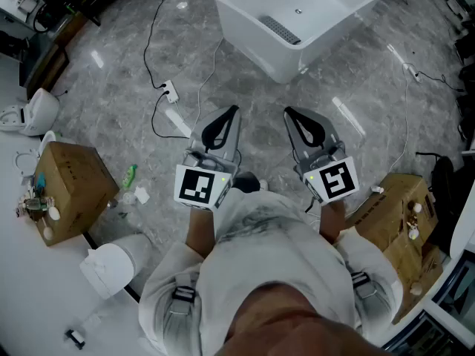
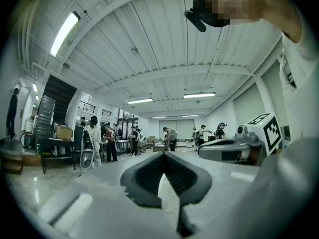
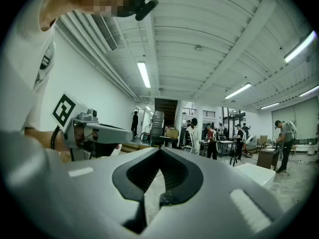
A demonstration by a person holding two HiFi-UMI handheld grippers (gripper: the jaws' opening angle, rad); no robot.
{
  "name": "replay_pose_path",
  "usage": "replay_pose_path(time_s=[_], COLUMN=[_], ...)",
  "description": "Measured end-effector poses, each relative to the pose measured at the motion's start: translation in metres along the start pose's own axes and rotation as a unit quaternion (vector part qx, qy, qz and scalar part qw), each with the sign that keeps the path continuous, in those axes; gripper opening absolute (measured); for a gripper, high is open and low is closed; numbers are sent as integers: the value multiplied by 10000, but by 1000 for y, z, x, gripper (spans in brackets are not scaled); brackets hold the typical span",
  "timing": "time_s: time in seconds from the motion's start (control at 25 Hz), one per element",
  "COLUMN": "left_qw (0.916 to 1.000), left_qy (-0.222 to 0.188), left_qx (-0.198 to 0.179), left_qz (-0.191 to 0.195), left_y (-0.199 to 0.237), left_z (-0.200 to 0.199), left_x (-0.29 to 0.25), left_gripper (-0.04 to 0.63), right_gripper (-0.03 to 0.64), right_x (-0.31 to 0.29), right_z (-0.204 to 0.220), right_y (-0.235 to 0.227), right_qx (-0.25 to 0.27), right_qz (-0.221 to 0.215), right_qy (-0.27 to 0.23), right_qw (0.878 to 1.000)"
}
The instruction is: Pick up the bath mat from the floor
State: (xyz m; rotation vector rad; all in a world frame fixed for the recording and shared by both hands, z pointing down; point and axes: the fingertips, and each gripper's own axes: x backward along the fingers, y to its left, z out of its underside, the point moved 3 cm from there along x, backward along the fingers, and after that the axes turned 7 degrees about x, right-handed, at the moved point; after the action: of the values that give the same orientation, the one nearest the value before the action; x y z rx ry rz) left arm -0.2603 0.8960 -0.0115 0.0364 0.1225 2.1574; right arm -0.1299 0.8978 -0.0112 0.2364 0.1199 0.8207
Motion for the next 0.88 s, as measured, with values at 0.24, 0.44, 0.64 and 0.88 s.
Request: replay_pose_path(time_s=[0.24, 0.44, 0.64, 0.88], left_qw=[10000, 9998, 9997, 9992], left_qy=[39, 164, 176, 156], left_qx=[-72, -57, -77, 43], left_qz=[-27, -2, 173, 356], left_y=[-13, -4, 16, 72], left_z=[6, 12, 16, 12], left_x=[-5, -17, -39, -74], left_gripper=[3, 3, 3, 3], right_gripper=[2, 2, 2, 2], right_x=[16, 11, -12, -71], right_z=[9, 16, 26, 30], right_y=[-14, -21, -32, -49], right_qx=[-126, -158, -132, -16], right_qz=[281, 350, 477, 568], right_qy=[15, 50, 163, 402], right_qw=[9995, 9993, 9986, 9976])
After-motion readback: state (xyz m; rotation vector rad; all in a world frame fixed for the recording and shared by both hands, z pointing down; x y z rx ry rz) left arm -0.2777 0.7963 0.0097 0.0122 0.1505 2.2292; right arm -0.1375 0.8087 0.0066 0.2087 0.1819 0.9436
